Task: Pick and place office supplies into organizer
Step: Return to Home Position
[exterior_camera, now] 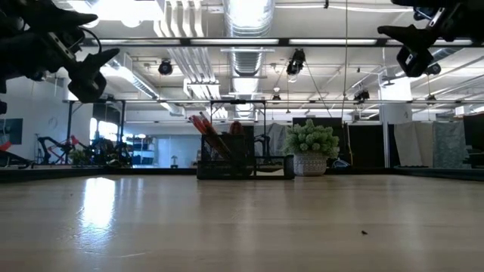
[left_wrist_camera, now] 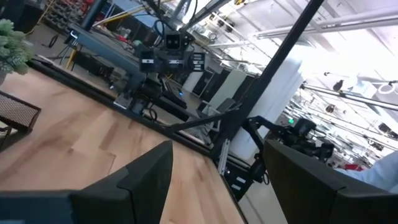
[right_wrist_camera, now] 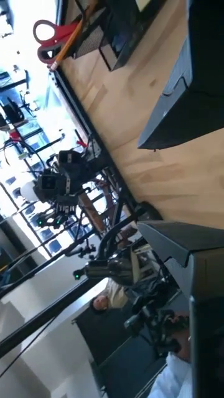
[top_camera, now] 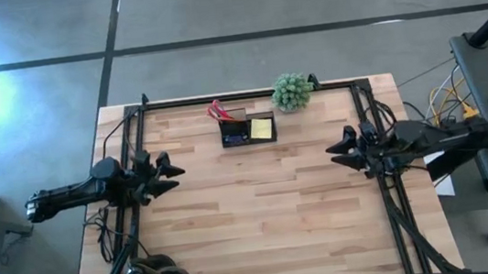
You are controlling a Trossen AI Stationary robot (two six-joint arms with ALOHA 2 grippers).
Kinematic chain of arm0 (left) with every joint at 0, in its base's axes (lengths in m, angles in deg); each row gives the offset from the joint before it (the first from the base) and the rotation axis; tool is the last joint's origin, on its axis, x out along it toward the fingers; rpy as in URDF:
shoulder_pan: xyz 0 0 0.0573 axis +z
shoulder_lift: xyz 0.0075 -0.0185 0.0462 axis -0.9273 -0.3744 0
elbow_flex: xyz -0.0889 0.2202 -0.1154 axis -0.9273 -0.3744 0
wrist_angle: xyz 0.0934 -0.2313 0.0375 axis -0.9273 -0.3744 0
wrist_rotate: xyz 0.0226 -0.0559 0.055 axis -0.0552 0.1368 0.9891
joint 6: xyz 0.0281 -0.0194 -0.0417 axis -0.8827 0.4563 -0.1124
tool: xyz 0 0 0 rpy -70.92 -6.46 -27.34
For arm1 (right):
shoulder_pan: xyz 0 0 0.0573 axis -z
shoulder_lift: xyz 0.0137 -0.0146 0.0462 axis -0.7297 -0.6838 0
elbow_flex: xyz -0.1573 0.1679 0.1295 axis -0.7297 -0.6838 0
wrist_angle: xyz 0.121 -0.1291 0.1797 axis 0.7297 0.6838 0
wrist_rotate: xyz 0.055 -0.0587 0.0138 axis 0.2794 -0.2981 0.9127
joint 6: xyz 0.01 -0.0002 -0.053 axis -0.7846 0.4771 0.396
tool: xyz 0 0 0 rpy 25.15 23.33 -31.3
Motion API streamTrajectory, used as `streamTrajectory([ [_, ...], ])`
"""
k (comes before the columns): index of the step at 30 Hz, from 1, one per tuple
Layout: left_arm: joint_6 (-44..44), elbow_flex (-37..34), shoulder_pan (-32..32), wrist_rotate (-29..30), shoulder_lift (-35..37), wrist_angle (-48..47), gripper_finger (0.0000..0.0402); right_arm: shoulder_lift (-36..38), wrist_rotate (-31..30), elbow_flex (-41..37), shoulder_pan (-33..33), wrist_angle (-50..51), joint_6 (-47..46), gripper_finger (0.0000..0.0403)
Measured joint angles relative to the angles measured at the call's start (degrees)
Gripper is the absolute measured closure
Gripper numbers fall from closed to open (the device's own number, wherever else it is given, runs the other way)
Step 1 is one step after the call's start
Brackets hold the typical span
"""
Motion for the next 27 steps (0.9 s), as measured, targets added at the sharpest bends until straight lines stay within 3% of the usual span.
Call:
streamTrajectory([
  [11, -0.1, 0.0, 0.0, -1.8, -0.4, 0.0, 0.0164, 13.8, 0.0, -0.1, 0.0, 9.9, 5.9, 0.0216],
  [19, -0.1, -0.1, 0.0, -1.7, -1.0, 0.1, 0.0164, 13.7, 0.5, -1.4, 0.0, 12.0, 6.2, 0.0216],
  [27, -0.2, -0.1, 0.0, -1.7, -1.5, 0.3, 0.0164, 13.7, 3.1, -2.7, 0.0, 11.6, 16.0, 0.0216],
])
